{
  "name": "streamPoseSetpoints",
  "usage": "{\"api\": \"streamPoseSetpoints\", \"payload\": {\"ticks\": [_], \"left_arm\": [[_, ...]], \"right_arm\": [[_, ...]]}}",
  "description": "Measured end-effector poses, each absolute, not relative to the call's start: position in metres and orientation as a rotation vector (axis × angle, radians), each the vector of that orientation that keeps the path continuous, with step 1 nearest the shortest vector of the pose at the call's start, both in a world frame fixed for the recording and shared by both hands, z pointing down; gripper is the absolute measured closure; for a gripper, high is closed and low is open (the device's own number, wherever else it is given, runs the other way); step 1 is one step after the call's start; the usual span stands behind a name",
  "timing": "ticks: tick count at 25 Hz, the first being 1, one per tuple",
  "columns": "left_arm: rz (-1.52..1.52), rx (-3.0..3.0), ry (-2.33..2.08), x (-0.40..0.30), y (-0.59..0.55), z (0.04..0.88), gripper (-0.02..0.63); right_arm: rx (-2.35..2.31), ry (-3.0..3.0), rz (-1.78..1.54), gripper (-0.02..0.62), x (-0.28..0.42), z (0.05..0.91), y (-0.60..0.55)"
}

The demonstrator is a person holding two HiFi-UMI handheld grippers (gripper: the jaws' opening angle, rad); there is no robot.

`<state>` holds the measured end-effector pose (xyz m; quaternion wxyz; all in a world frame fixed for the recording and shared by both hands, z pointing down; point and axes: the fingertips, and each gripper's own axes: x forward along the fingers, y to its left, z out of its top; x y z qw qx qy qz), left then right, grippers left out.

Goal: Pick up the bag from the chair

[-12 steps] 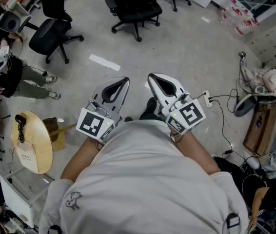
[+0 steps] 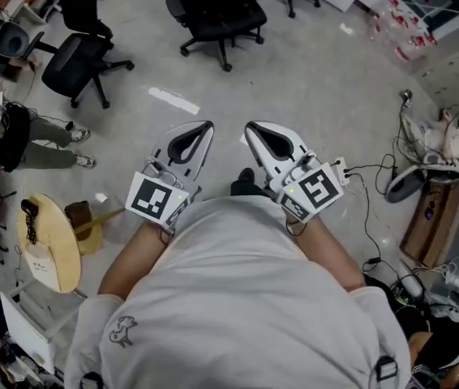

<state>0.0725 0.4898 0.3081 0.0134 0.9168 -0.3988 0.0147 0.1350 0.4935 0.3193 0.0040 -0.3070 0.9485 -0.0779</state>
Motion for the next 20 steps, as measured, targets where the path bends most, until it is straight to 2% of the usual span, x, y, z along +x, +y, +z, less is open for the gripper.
{"api": "streamPoseSetpoints", "payload": {"ticks": [10, 20], "left_arm": [[0.119, 2.821, -1.322, 0.129, 0.398, 0.325, 0.595], [0.072, 2.807, -1.312, 0.110, 0.311, 0.332, 0.595]], "right_arm": [[-0.910, 3.004, -0.276, 0.561, 0.204, 0.322, 0.395], [-0.959, 2.998, -0.337, 0.560, 0.200, 0.337, 0.319]]}}
